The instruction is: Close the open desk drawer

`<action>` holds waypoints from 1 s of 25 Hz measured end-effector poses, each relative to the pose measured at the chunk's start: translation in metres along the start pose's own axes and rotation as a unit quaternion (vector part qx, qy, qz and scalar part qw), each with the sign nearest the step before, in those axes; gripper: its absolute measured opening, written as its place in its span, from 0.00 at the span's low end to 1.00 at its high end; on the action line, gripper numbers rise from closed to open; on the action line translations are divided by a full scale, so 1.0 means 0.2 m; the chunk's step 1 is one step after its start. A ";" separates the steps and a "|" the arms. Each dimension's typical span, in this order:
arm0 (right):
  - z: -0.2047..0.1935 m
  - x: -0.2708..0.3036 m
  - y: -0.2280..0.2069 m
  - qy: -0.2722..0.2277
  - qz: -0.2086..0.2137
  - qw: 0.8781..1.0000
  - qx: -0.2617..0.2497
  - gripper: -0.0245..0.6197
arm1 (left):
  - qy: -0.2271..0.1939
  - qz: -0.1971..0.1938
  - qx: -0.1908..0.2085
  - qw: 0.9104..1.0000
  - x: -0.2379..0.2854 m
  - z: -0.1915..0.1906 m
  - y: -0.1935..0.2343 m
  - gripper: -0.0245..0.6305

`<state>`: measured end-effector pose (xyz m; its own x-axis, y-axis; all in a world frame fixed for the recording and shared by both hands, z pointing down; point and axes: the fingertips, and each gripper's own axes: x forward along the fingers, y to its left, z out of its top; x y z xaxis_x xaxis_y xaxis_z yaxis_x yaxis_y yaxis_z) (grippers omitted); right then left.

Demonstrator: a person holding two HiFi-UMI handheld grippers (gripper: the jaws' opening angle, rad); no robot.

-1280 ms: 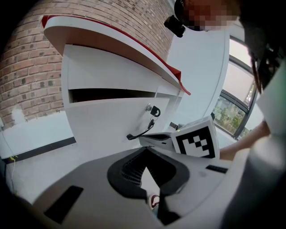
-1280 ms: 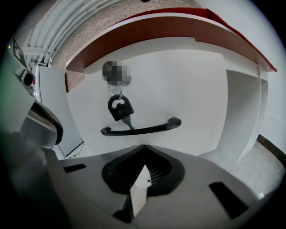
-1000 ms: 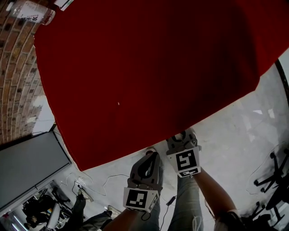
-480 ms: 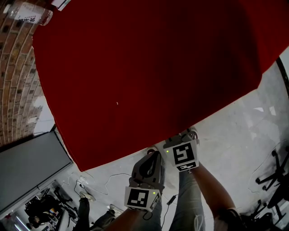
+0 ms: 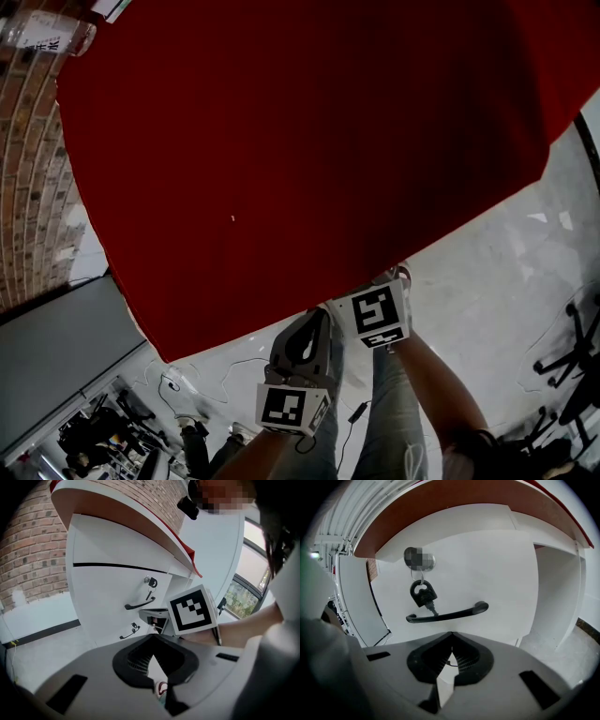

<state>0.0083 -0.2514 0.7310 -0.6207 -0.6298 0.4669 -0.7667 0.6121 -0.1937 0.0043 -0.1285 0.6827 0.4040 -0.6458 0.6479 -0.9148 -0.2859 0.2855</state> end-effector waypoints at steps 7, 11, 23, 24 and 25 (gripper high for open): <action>-0.05 0.02 -0.01 0.019 0.001 1.000 0.003 0.04 | -0.006 -0.008 0.005 1.000 0.01 0.02 -0.02 0.04; 0.02 0.04 -0.02 0.017 -0.001 1.000 -0.002 0.04 | -0.002 -0.007 0.008 1.000 0.02 0.03 -0.01 0.04; 0.03 0.07 -0.01 0.003 0.009 1.000 -0.002 0.04 | 0.013 -0.011 -0.003 1.000 0.02 0.01 -0.02 0.04; 0.03 0.06 -0.01 0.003 0.009 1.000 -0.002 0.04 | 0.015 -0.009 -0.006 1.000 0.02 0.01 -0.02 0.04; 0.03 0.06 -0.01 0.003 0.008 1.000 -0.003 0.04 | 0.015 -0.007 -0.006 1.000 0.02 0.01 -0.01 0.04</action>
<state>0.0009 -0.2628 0.7317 -0.6325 -0.6170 0.4682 -0.7553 0.6253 -0.1963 0.0088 -0.1319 0.6840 0.4171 -0.6196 0.6649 -0.9089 -0.2861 0.3035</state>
